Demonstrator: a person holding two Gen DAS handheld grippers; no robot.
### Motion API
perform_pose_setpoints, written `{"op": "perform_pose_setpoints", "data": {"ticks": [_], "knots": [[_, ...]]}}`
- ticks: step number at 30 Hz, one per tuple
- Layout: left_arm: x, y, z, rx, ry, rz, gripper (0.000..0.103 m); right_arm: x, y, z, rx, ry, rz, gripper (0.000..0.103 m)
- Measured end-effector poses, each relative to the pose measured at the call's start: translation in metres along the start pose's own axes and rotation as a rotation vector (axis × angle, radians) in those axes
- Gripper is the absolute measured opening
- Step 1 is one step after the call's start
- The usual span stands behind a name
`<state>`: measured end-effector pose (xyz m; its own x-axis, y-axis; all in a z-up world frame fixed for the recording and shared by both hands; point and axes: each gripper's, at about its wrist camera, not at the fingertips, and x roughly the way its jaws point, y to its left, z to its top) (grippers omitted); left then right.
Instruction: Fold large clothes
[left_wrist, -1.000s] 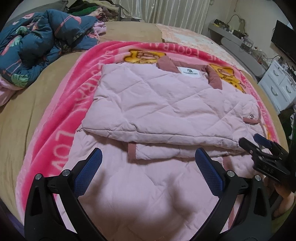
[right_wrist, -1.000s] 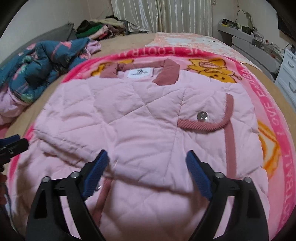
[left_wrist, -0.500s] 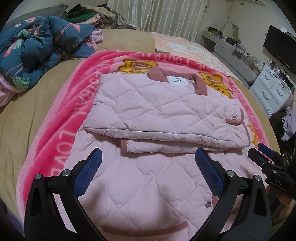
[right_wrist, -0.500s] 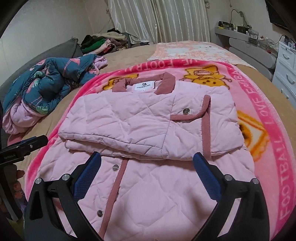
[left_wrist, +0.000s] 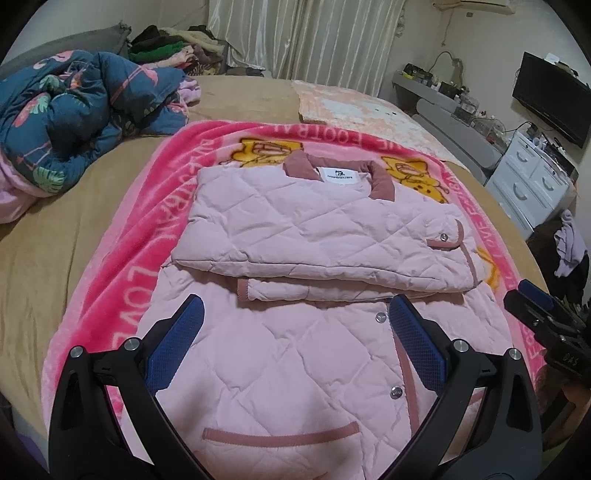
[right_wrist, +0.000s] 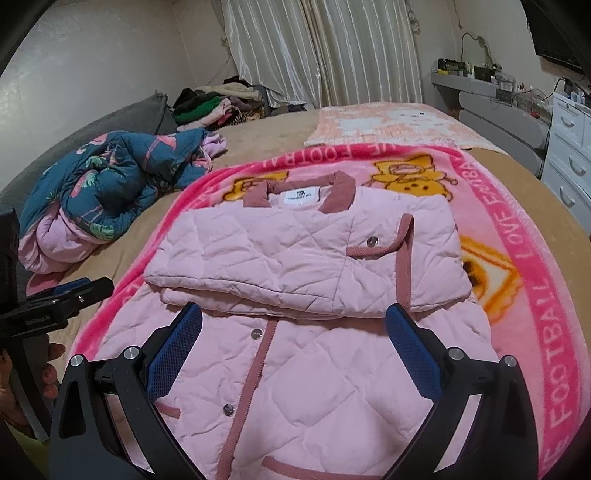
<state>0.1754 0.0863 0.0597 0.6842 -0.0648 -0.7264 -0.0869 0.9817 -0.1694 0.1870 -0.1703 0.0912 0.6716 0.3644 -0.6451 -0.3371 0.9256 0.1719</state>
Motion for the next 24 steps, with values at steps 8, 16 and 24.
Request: {"op": "perform_pose_setpoints", "data": {"ticks": [8, 16, 24], "knots": [[-0.017, -0.004, -0.006, 0.009, -0.026, -0.005, 0.094, -0.023, 0.008, -0.001, -0.016, -0.033, 0.011, 0.099], [-0.035, -0.008, -0.017, 0.023, -0.05, -0.008, 0.094, -0.047, 0.013, -0.01, -0.039, -0.071, 0.022, 0.099], [-0.043, -0.011, -0.037, 0.022, -0.055, -0.012, 0.094, -0.063, 0.013, -0.023, -0.053, -0.089, 0.029, 0.099]]}}
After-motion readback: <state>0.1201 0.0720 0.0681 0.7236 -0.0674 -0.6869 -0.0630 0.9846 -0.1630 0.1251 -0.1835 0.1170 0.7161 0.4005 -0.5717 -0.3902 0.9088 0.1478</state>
